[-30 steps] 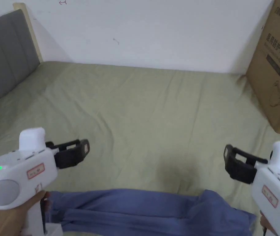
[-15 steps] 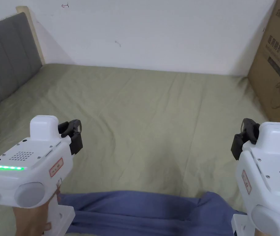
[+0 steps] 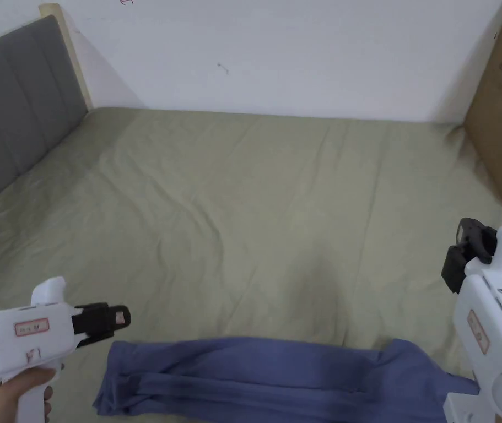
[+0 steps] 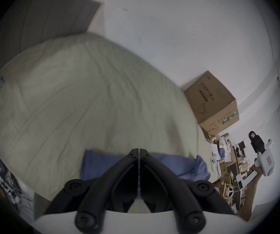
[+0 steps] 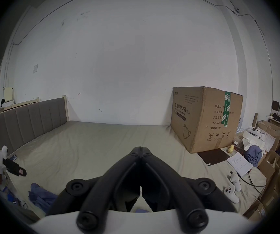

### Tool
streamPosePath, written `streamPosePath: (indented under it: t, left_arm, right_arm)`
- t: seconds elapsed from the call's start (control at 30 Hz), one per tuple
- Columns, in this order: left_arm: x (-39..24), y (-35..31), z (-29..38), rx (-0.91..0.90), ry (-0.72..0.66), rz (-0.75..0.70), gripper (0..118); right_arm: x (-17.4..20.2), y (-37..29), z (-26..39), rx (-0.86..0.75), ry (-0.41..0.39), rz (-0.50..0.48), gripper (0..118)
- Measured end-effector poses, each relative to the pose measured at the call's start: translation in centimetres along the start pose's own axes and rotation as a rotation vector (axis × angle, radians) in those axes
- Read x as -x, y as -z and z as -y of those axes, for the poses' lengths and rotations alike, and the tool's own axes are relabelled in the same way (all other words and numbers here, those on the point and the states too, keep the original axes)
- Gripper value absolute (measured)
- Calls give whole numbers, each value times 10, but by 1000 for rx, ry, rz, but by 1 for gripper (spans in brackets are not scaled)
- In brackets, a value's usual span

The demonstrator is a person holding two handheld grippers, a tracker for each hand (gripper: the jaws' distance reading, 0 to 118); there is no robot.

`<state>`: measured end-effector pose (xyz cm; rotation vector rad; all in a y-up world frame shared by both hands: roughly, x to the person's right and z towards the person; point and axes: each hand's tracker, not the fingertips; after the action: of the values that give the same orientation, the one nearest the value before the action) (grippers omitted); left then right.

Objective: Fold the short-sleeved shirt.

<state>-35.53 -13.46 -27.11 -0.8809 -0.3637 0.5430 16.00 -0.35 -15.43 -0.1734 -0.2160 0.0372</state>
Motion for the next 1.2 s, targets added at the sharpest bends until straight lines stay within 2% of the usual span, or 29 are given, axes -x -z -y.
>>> streamPosePath:
  t: [0.03,0.07,0.1,0.13,0.17,0.2,0.37,0.4,0.5,0.57,0.67,0.73,0.83,0.97,1.2]
  left_arm:
    - [10,3,5,15,-18,-30,9]
    - [15,4,9,35,-29,-47,29]
    - [20,7,12,47,-51,-63,63]
    - [27,12,17,64,-89,-88,87]
    - [33,18,22,90,-95,-86,99]
    - [38,19,24,78,-90,-75,100]
    - [49,43,39,138,-105,-127,99]
    - [50,47,41,160,-110,-122,93]
    - [57,63,48,197,-82,-140,69]
    - [49,64,52,175,5,-167,55]
    - [56,69,49,192,56,-193,11]
    - [51,71,47,218,47,-130,10]
    - [30,62,45,170,173,-194,9]
    - [23,29,24,86,166,-189,8]
    - [43,-24,-6,62,206,-363,8]
  right_arm:
    - [1,1,1,5,-1,-1,0]
    - [2,2,2,9,-6,2,0]
    - [3,2,4,12,-12,4,0]
    - [5,3,5,17,-23,8,0]
    - [6,4,6,21,-26,7,0]
    - [7,5,7,27,-24,3,0]
    - [11,10,15,55,-39,4,0]
    - [11,10,16,58,-39,4,0]
    - [10,11,18,68,-44,10,0]
    - [9,11,18,69,-43,13,0]
    - [7,12,19,73,-37,16,0]
    - [6,13,19,75,-31,15,0]
    - [4,13,18,73,-27,14,0]
    - [1,12,16,65,-31,15,0]
    - [-5,10,13,47,-18,3,0]
